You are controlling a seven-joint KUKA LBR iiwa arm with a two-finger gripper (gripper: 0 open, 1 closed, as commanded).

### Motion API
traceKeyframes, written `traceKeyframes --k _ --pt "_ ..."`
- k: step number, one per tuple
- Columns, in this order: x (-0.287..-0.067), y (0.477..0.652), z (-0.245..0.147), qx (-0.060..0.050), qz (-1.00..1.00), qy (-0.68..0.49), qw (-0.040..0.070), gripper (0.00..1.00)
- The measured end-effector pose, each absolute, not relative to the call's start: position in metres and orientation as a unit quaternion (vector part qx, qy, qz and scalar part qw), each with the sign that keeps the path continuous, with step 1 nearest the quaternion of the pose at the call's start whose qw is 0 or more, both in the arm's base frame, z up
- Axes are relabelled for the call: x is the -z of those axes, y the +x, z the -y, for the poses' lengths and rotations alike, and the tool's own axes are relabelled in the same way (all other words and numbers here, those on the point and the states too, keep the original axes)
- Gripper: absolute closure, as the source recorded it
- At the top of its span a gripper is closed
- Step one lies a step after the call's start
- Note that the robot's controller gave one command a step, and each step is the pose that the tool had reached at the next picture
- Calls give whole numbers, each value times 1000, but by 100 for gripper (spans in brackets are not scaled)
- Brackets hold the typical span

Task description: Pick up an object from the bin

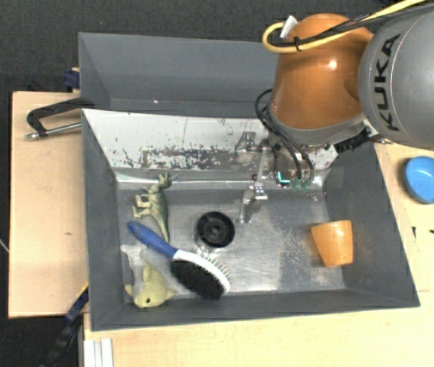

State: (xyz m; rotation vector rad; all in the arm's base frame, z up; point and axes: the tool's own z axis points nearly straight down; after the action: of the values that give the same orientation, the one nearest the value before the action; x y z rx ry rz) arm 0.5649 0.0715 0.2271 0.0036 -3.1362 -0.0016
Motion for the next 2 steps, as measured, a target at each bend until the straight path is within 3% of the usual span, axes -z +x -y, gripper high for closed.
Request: traceKeyframes --k 1,2 --pt "-71 545 -88 2 999 -40 -4 0" --pt "-103 567 -71 1 1000 -20 -4 0"
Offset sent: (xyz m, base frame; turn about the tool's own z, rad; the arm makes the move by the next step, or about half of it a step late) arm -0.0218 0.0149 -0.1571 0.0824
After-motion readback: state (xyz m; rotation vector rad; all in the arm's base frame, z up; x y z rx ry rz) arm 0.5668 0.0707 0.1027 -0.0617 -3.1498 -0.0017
